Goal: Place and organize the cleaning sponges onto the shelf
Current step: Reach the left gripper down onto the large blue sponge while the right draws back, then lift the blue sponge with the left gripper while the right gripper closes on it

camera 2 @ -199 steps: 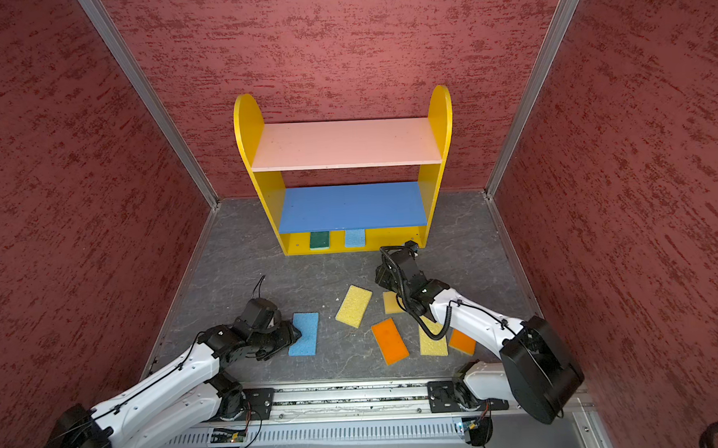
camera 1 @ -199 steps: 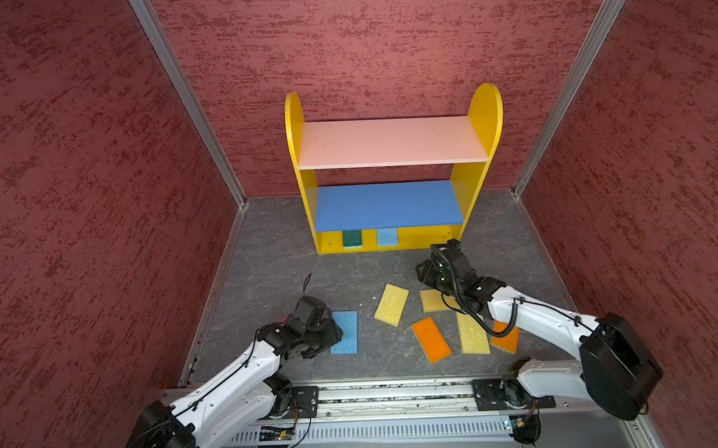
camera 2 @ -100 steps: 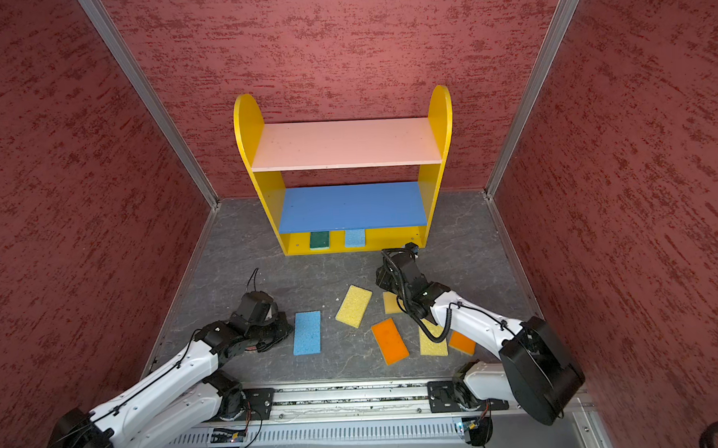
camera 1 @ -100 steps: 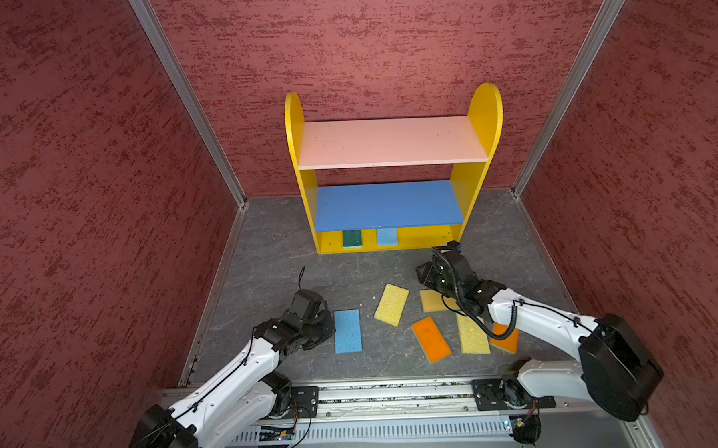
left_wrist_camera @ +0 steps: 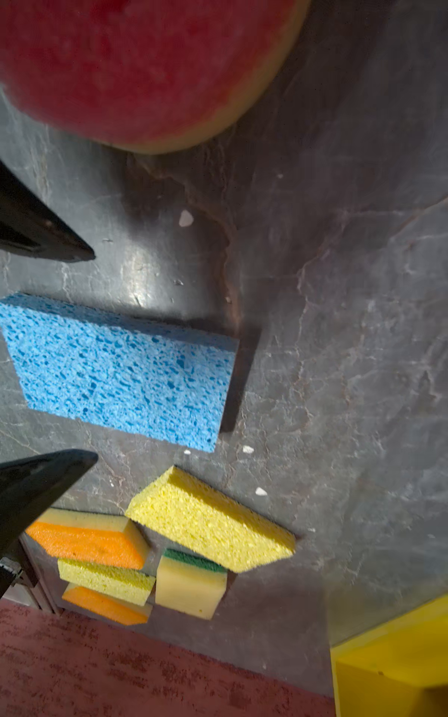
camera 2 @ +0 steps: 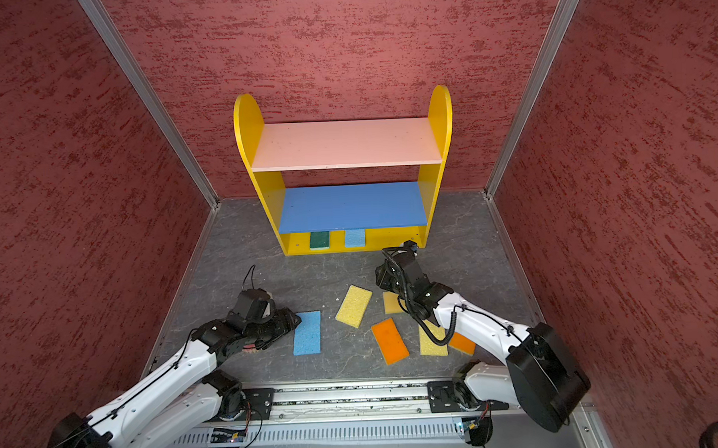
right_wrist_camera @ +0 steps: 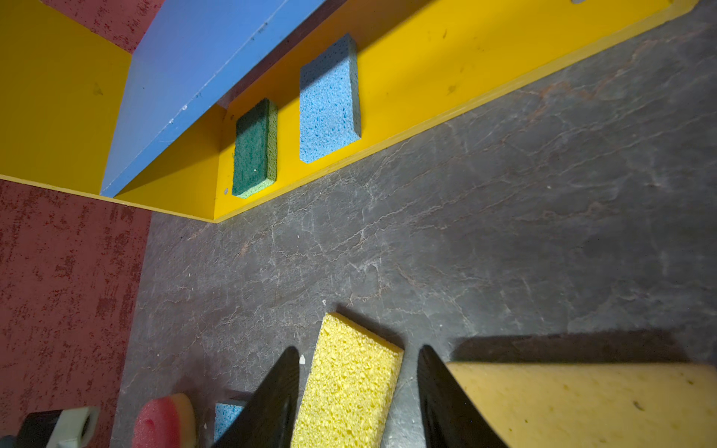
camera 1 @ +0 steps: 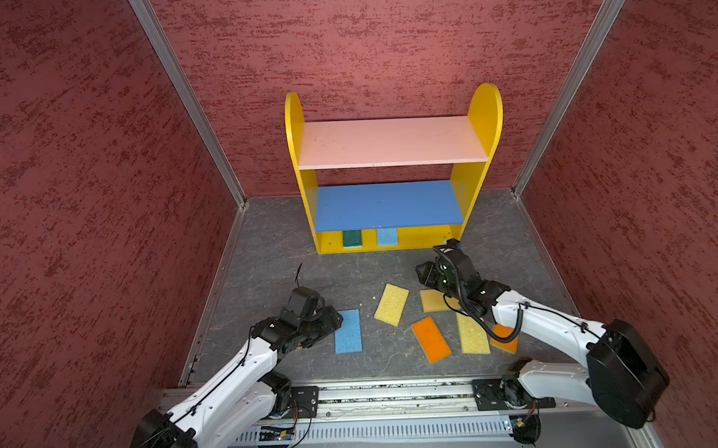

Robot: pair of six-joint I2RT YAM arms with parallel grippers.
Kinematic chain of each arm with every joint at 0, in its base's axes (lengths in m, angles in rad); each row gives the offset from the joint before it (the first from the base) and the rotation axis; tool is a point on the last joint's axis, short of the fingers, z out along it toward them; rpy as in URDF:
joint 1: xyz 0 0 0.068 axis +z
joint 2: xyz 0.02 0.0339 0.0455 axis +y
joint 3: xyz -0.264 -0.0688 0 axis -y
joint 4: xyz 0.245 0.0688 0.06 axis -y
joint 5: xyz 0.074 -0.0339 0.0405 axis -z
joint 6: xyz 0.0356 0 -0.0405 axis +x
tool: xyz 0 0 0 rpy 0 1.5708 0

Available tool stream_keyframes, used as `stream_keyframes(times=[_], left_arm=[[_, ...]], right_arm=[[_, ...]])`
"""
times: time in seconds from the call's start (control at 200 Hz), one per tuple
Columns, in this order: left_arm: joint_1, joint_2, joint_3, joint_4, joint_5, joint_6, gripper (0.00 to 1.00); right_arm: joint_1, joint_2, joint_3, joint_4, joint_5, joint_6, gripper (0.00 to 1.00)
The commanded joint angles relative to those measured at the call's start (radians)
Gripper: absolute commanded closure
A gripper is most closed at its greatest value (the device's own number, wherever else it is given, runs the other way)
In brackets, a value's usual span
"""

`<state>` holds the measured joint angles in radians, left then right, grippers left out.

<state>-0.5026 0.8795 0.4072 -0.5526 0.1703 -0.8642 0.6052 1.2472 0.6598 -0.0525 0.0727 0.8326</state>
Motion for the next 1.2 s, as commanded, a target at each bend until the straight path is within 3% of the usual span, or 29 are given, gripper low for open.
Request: stream_keyframes(times=[0.0, 0.12, 0.21, 0.301, 0.441, 0.586, 0.867, 1.197], left_arm=[[-0.016, 0.039, -0.02, 0.072, 0.005, -0.011, 0.24], [-0.034, 0.098, -0.024, 0.13, 0.007, -0.02, 0.29], [-0.043, 0.13, -0.028, 0.164, 0.003, -0.023, 0.39], [-0.044, 0.163, -0.033, 0.194, 0.004, -0.025, 0.6], [-0.045, 0.206, -0.033, 0.21, 0.004, -0.02, 0.76], [-0.044, 0.219, -0.017, 0.202, -0.002, -0.018, 1.0], [-0.034, 0.153, 0.173, 0.064, -0.076, 0.059, 1.0], [0.007, 0.165, 0.351, 0.107, -0.039, 0.06, 1.0]], right_arm=[[0.003, -0.011, 0.006, -0.005, 0.009, 0.004, 0.49], [0.003, -0.011, 0.006, -0.005, 0.01, 0.002, 0.48], [0.002, -0.017, -0.001, -0.007, 0.025, 0.017, 0.49], [0.003, -0.017, -0.008, 0.003, 0.022, 0.024, 0.49], [0.002, -0.018, -0.011, -0.002, 0.039, 0.033, 0.49], [0.002, -0.019, -0.002, -0.007, 0.042, 0.026, 0.48], [0.013, -0.06, 0.038, 0.003, 0.044, -0.062, 0.46], [0.116, 0.026, 0.101, 0.138, -0.166, -0.161, 0.37]])
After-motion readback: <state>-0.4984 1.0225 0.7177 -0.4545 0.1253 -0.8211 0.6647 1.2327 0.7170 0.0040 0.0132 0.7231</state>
